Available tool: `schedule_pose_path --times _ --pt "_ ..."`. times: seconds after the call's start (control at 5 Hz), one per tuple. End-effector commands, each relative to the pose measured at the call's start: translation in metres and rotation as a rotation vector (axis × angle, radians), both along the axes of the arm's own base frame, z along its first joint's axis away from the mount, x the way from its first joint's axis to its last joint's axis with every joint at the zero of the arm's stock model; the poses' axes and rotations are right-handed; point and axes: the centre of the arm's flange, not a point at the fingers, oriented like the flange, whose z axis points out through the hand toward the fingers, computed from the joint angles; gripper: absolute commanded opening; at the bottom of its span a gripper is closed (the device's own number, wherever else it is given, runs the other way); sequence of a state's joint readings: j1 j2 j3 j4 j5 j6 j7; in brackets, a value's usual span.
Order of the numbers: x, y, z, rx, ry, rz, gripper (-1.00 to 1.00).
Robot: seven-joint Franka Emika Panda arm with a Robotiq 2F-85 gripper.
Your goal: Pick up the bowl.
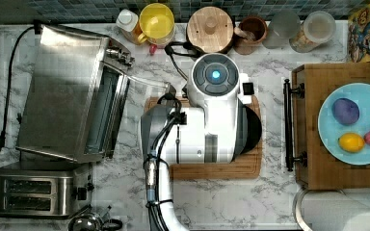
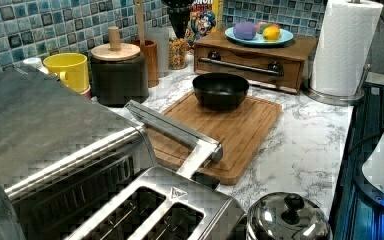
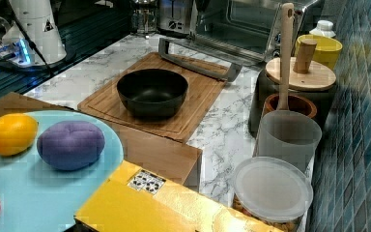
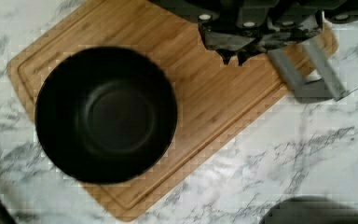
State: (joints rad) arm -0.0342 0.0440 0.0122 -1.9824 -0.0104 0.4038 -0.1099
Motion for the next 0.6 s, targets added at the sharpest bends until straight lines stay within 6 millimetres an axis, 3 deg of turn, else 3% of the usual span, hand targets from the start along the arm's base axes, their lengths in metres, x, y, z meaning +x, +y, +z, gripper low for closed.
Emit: schedule_pose_path --times 0.2,0.4,0.6 --pt "-0.062 -0.107 -0.004 -0.062 0.012 -0.065 -1.00" --pt "-0.079 -0.124 -0.015 -0.080 0.018 -0.090 0.00" --pt "-0.092 -0.131 -0.028 -0.095 0.041 -0.069 0.00"
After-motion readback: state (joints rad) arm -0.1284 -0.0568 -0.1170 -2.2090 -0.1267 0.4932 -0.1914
